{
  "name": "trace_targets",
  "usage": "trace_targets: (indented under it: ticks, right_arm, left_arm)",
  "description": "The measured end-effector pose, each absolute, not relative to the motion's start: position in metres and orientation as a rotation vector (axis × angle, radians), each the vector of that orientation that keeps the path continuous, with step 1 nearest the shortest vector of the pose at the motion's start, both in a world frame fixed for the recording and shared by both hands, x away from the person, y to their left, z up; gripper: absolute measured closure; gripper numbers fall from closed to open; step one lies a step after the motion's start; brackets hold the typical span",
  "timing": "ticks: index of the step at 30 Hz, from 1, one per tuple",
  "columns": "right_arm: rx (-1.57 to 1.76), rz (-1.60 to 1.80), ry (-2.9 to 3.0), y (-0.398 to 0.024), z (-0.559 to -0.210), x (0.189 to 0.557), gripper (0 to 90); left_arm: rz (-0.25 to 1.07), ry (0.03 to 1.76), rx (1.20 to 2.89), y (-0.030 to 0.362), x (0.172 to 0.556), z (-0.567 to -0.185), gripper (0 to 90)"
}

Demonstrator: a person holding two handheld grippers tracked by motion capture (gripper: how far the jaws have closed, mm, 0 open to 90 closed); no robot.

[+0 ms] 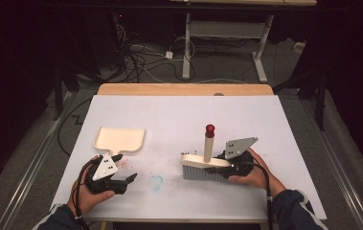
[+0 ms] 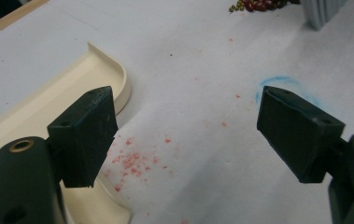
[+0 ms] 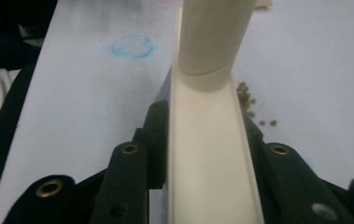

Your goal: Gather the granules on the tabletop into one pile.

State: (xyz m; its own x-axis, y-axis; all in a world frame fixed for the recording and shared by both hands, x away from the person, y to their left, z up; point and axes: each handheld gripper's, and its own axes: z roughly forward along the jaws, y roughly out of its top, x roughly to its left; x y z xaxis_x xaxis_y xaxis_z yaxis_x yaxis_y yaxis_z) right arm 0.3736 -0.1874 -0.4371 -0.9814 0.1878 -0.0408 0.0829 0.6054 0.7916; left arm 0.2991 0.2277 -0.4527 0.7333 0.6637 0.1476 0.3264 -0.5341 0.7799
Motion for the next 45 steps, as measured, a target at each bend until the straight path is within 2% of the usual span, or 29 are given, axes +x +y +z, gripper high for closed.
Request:
trace_targets:
  ticks: [12, 19, 32, 45]
  right_arm:
    - [0.305, 1.385, 2.569, -0.191, -0.421, 0.375, 67.5]
    - [0.519, 1.362, 2.383, -0.201, -0.411, 0.37, 67.5]
    - [0.813, 1.237, 2.242, -0.205, -0.448, 0.404, 67.6]
    - [1.0, 1.013, 2.337, -0.21, -0.434, 0.374, 67.8]
  left_arm:
    - [0.57, 0.761, 2.16, 0.228, 0.3, -0.452, 19.5]
    - [0.588, 0.764, 2.165, 0.229, 0.299, -0.452, 19.5]
    - [0.583, 0.761, 2.183, 0.228, 0.301, -0.454, 19.5]
    - [0.564, 0.739, 2.205, 0.227, 0.299, -0.454, 19.5]
